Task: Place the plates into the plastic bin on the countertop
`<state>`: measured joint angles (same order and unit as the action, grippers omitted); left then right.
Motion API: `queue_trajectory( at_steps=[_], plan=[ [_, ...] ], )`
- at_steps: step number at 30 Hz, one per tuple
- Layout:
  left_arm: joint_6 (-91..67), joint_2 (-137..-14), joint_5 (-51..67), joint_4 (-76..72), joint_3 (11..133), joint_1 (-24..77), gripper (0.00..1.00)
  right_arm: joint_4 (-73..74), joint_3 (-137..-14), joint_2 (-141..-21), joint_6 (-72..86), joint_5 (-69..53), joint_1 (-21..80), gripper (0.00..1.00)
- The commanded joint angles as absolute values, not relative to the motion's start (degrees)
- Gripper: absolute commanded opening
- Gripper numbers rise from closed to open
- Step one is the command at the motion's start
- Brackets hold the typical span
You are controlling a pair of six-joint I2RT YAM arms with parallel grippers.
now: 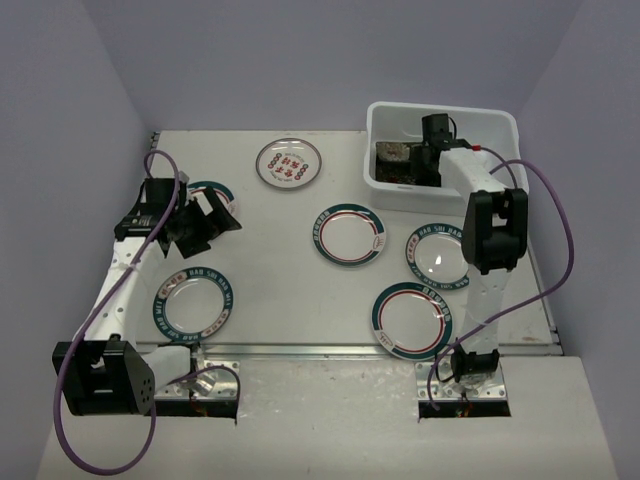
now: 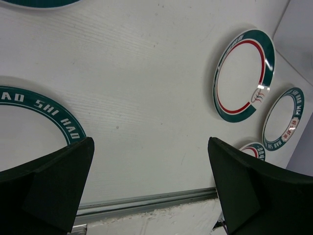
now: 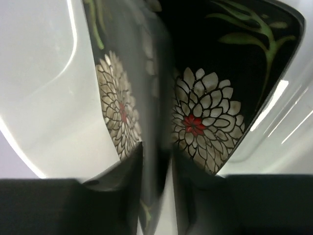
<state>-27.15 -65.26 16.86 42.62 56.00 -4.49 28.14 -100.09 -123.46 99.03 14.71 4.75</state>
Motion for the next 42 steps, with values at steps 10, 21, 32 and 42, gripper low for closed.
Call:
queue_trajectory(
  at_steps=[10, 21, 32, 42],
  plan=[
    [-24.9, -66.0, 15.6, 41.5, 57.4, -4.8, 1.00, 38.4, -109.7, -124.3, 98.8, 9.2, 4.4, 0.99],
    [-23.9, -66.6, 17.1, 42.4, 58.4, -4.7, 1.00, 48.0, -118.9, -130.9, 98.1, 0.4, 1.9, 0.99],
    [-22.8, -67.4, 17.4, 43.8, 59.6, -4.8, 1.00, 50.4, -122.0, -132.4, 92.2, -4.7, 0.4, 0.99],
    [-23.8, -69.4, 20.2, 41.7, 60.1, -4.6, 1.00, 44.6, -121.8, -121.7, 88.5, -2.3, 0.4, 0.99]
  ],
)
